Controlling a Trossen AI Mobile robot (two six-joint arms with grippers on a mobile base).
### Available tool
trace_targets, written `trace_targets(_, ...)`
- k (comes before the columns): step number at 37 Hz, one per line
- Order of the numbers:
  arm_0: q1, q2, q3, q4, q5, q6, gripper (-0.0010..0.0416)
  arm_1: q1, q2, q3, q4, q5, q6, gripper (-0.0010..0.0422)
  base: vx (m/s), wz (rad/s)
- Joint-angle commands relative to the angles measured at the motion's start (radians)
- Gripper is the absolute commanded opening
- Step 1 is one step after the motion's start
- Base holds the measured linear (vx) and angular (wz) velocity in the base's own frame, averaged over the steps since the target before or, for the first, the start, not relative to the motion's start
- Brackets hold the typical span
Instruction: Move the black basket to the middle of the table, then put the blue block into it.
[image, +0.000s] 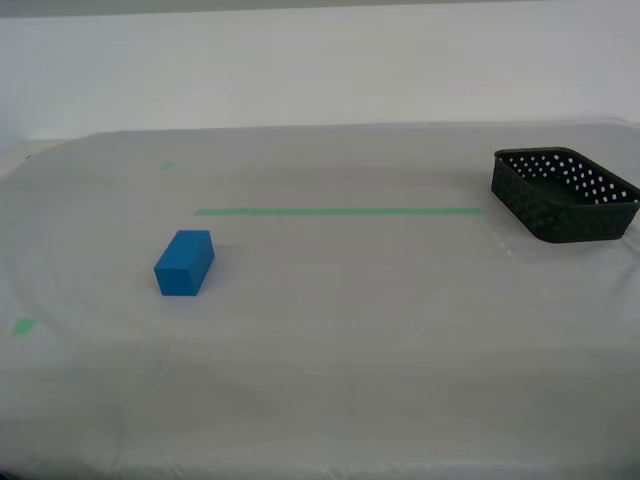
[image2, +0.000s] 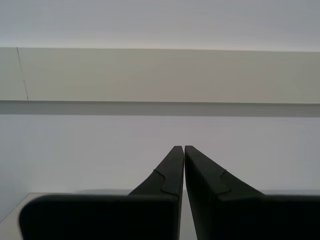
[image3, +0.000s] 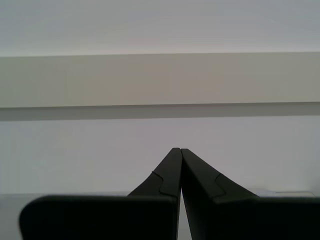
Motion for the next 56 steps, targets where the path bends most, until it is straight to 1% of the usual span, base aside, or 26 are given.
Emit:
trace_targets(1, 0.0, 0.0, 0.001, -0.001, 0.0, 0.0, 0.0, 0.0, 0.0, 0.002, 0.001, -0.001, 0.003, 0.0, 0.0, 0.0)
trace_targets(56, 0.0, 0.0, 0.001, -0.003, 0.0, 0.0, 0.0001, 0.0, 0.0, 0.002, -0.005, -0.001, 0.003, 0.0, 0.0, 0.0)
